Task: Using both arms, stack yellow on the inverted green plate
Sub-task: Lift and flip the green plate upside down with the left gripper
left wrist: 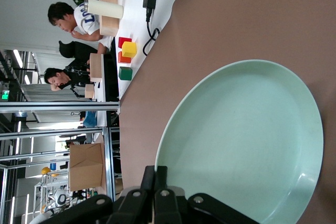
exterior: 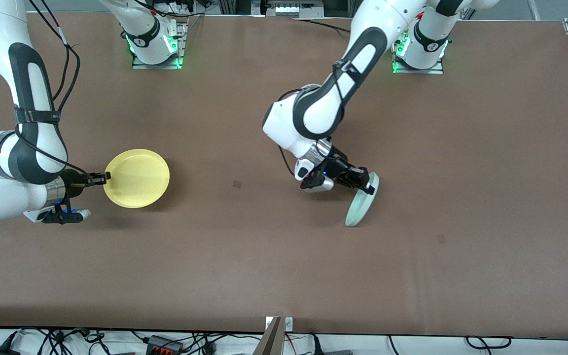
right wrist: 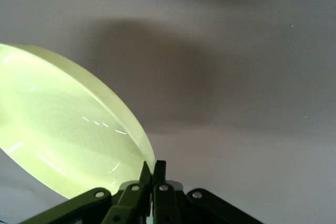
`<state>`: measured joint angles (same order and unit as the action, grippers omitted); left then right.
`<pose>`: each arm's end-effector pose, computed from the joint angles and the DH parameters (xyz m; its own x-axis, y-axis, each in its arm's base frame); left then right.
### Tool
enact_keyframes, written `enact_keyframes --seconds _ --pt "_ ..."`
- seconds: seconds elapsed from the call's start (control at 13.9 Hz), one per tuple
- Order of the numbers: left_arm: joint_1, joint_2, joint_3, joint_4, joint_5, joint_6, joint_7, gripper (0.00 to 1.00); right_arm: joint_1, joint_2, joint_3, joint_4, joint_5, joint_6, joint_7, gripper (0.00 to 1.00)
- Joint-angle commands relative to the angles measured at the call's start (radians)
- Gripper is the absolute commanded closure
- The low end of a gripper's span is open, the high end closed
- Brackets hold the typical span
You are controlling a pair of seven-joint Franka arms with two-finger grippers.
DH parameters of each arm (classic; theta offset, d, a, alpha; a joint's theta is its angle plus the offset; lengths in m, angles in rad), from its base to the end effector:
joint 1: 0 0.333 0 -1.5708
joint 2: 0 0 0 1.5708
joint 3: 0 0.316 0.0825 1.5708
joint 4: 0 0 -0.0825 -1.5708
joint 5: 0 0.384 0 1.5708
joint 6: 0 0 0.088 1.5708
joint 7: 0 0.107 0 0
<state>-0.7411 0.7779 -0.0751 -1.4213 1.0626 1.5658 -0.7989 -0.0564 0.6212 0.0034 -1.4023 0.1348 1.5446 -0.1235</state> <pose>0.5399 -0.4226 0.2436 0.9066 -0.4149 0.0777 -0.1187 -0.4272 -0.8963 0.6615 -0.0208 0.3136 0.8936 0.0786 -0.4419 -0.0017 -0.9839 -0.1786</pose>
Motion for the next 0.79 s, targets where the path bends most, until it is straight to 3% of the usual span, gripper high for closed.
enact_keyframes --seconds 0.0,0.29,0.43,0.5,0.57,0.72 --pt "-0.038 0.040 0.012 0.028 0.025 -0.021 -0.098 0.96 0.013 -0.006 0.003 0.006 0.012 -0.014 -0.015 1.00" --pt "-0.075 0.080 0.011 0.028 0.005 -0.020 -0.242 0.90 0.023 -0.008 0.003 0.008 0.005 -0.009 -0.016 1.00" --pt "-0.073 0.078 0.001 0.035 0.004 -0.009 -0.252 0.60 0.023 -0.008 0.003 0.011 0.003 -0.009 -0.018 1.00" --pt "-0.072 0.070 -0.006 0.039 -0.019 -0.006 -0.246 0.05 0.023 -0.008 0.003 0.011 0.002 -0.009 -0.019 1.00" --pt "-0.063 0.066 -0.021 0.076 -0.082 0.034 -0.253 0.00 0.021 -0.008 0.003 0.013 0.002 -0.009 -0.025 1.00" --pt "-0.055 0.061 -0.017 0.183 -0.279 0.072 -0.255 0.00 0.020 -0.006 0.001 0.013 0.002 -0.011 -0.031 1.00"
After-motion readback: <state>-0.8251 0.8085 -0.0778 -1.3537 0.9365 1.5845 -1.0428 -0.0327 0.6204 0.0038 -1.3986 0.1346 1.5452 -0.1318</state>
